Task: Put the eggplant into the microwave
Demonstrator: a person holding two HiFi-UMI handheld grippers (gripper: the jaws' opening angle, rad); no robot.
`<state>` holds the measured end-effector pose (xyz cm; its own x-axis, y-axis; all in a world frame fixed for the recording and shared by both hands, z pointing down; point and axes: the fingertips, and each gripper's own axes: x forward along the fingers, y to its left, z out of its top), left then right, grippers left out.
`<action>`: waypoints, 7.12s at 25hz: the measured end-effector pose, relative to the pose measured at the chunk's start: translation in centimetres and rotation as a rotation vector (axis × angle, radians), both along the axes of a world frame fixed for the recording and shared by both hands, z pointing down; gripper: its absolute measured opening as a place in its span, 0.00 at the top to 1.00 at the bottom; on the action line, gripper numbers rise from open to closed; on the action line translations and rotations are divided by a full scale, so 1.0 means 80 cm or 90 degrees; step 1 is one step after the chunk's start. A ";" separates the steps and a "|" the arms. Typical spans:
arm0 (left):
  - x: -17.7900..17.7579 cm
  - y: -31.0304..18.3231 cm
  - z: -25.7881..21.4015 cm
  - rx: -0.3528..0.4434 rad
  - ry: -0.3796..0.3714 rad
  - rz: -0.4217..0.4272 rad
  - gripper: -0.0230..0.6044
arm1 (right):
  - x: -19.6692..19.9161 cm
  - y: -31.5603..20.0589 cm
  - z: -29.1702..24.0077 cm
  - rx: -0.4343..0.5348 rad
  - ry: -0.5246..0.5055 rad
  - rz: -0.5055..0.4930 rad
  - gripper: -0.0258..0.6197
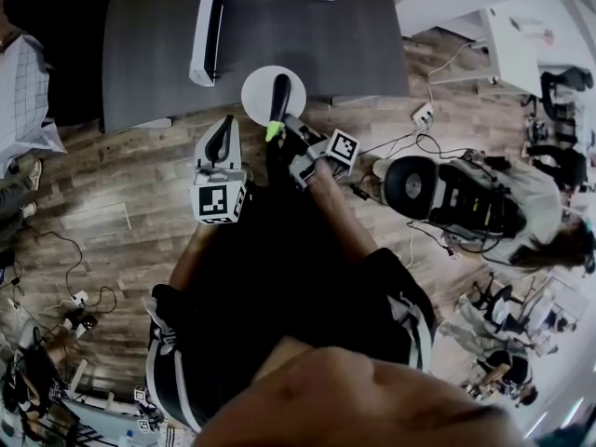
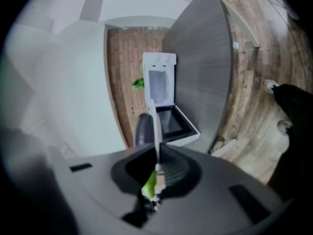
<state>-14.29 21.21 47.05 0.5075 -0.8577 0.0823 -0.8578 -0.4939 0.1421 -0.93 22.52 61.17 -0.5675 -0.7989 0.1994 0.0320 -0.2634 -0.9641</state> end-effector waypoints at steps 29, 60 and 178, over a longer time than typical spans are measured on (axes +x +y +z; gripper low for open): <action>0.144 -0.224 -0.005 -0.018 -0.014 -0.115 0.91 | 0.122 -0.237 0.009 -0.002 0.007 -0.140 0.90; 0.127 -0.335 -0.029 0.012 -0.002 -0.078 0.91 | 0.097 -0.373 0.059 -0.028 0.025 -0.109 0.90; 0.100 -0.450 0.027 -0.053 -0.019 -0.094 0.91 | 0.056 -0.553 0.194 0.199 0.731 -0.341 0.91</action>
